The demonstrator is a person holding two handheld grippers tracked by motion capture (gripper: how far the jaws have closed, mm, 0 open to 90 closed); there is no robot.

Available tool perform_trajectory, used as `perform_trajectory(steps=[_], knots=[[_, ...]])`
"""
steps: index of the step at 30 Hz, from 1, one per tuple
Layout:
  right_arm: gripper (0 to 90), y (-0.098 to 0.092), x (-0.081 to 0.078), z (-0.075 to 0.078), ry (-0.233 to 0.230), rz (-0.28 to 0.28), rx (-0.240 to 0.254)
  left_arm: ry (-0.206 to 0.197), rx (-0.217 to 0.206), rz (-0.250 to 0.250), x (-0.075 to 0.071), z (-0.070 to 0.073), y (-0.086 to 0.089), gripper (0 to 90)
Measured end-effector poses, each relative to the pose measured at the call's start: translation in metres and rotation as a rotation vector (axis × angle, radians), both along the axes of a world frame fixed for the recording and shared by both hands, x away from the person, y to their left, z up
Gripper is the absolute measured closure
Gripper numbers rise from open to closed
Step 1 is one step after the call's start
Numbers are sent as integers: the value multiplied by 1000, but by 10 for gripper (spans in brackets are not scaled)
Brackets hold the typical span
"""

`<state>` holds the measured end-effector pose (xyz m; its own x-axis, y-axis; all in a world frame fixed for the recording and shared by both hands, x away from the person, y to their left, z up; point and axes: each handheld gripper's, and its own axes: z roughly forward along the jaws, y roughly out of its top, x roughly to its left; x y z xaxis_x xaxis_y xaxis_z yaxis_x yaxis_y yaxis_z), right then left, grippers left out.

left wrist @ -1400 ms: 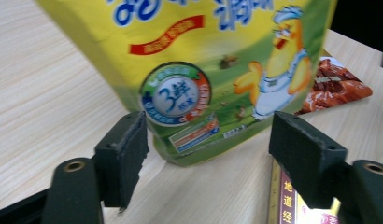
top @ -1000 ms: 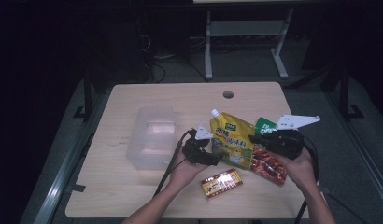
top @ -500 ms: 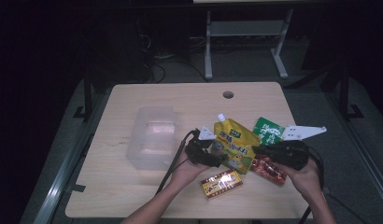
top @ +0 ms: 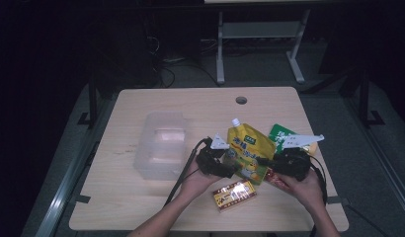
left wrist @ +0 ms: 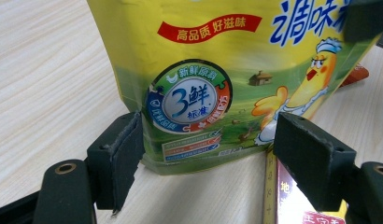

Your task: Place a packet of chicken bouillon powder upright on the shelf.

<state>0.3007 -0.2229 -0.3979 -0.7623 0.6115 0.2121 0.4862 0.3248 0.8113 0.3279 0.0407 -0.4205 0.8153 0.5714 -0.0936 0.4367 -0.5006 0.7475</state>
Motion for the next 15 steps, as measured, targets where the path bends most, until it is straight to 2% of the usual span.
perform_trajectory(steps=[4, 7, 12, 15], knots=[[890, 3, 3, 3, -6, -8, -17, -5, -7, 8, -3, 2, 4, 233], [895, 4, 6, 6, 4, -7, -6, -9, -16, 13, -5, 4, 7, 232], [897, 10, 7, 14, -6, -2, -13, -17, -19, 0, -13, 5, 12, 232], [897, 12, 10, 19, -11, 1, 5, -16, -21, -17, -17, 6, 16, 231]])
